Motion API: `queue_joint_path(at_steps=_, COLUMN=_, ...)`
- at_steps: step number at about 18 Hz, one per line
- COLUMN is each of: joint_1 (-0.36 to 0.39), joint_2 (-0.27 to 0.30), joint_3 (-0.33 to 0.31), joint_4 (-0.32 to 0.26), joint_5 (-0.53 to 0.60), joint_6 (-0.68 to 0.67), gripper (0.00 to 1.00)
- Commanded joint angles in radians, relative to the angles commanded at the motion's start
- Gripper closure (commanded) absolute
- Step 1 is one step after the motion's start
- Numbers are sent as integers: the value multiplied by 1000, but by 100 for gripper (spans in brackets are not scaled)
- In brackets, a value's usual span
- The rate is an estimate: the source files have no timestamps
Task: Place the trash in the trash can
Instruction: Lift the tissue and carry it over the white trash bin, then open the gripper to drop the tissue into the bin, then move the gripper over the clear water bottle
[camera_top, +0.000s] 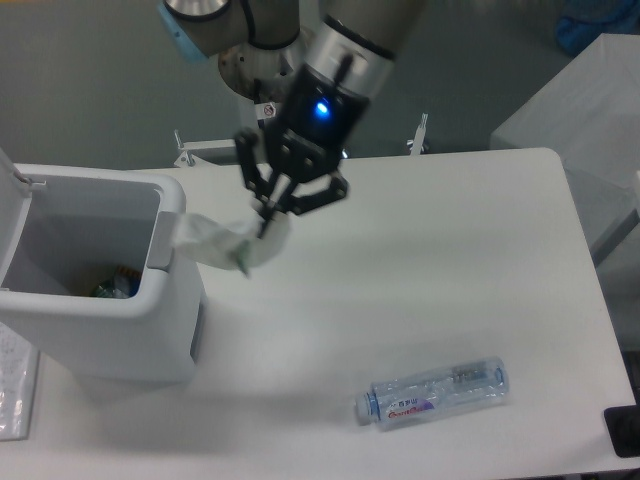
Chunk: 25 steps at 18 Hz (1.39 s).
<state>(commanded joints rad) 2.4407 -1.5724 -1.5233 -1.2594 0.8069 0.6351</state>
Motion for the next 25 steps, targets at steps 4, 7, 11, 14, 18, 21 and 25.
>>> queue_joint_path(at_steps=4, joint_1=-75, joint_2=-3, joint_3=3, joint_4=15, joint_5=0, joint_6=-63, gripper=95)
queue_joint_path(at_steps=7, joint_1=-143, joint_2=-24, joint_3=0, joint_4=54, joint_5=2, joint_6=-100, gripper=79)
queue_joint_path(at_steps=11, joint_1=-178, joint_2=-34, joint_3=-12, joint_4=68, joint_5=6, joint_6=-123, gripper=32)
queue_joint_path(at_steps=14, joint_1=-178, joint_2=-31, joint_3=-31, joint_4=71, joint_5=12, joint_6=-120, gripper=0)
queue_joint_path(at_steps=18, joint_1=-171, joint_2=-41, joint_3=-34, joint_4=84, joint_5=15, joint_6=-114, gripper=0)
queue_joint_path(at_steps=21, joint_1=-59, joint_2=-92, joint_3=-26, joint_4=150, joint_5=15, joint_6=-115, gripper=0)
queue_joint_path(at_steps=25, joint_1=64, joint_2=-169, joint_3=-28, joint_4=305, joint_5=21, joint_6=-112, gripper=0)
